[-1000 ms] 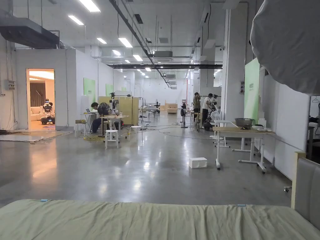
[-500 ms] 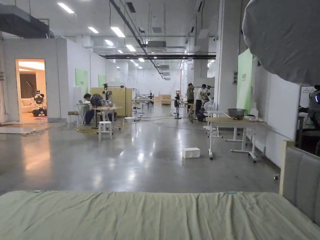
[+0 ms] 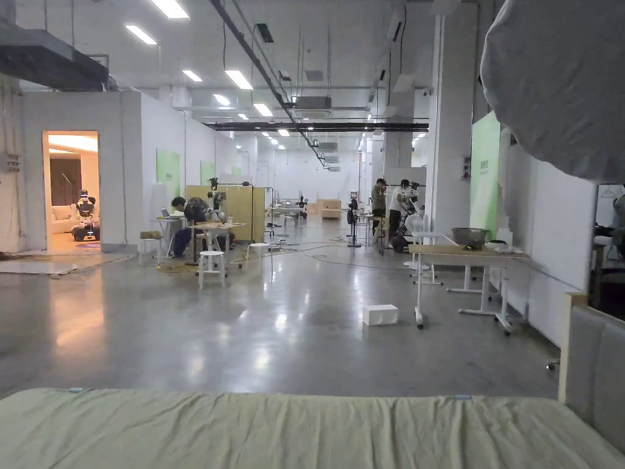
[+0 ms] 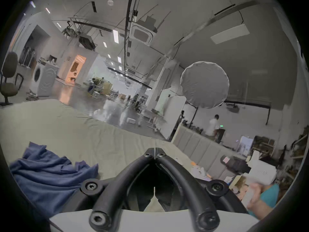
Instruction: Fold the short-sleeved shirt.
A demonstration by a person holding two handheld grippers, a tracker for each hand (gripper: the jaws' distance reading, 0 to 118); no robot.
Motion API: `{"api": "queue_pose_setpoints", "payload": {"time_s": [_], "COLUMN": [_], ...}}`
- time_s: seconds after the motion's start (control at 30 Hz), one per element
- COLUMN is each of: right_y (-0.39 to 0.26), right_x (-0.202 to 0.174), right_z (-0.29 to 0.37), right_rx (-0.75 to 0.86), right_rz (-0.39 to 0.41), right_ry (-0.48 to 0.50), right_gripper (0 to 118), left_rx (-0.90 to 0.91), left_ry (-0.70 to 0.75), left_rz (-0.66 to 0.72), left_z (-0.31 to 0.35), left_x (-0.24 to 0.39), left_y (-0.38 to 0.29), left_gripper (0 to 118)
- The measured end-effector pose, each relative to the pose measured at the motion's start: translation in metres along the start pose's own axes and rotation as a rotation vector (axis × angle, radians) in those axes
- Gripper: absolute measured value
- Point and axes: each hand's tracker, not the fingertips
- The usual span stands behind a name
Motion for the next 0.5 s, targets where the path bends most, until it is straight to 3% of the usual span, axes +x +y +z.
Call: {"api": "queue_pose_setpoints", "payload": {"time_s": [0.03,0.07,0.1,0.17,0.27,0.5], "right_y": [-0.006,-0.001,-0.005,-0.004,-0.009,-0.008], "right_x": [0.001,0.004,0.004,0.001,-0.005,-0.013], "right_z": [-0.004,0.002,-0.002,0.004,0.006,0.004], "right_rx": [-0.128,-0.009,-0.09,-0.077,-0.083,-0.105], "right_rz": [-0.056,-0.004,-0.075,-0.062,0.022,0.068], "right_ry": [0.008,-0.023,0.006,0.016,0.006,0.031], "right_gripper": [0,0,0,0,0,0], "left_rx": [0.001,0.007,0.004,-0.003,-0.013,-0.02], "left_ry": [0.02,0.041,0.043,0.056,0.081,0.098], "left_rz": [-0.056,-0.097,-0.101,-0.114,-0.169,-0.194], "left_z": [0.0,0.001,0.002,0.002,0.004,0.009], "left_x": [0.006,0.011,0.014,0.016,0.018,0.016], "left_y": [-0.002,-0.003,-0.004,0.002,0.004,0.006], "left_gripper": [0,0,0,0,0,0]}}
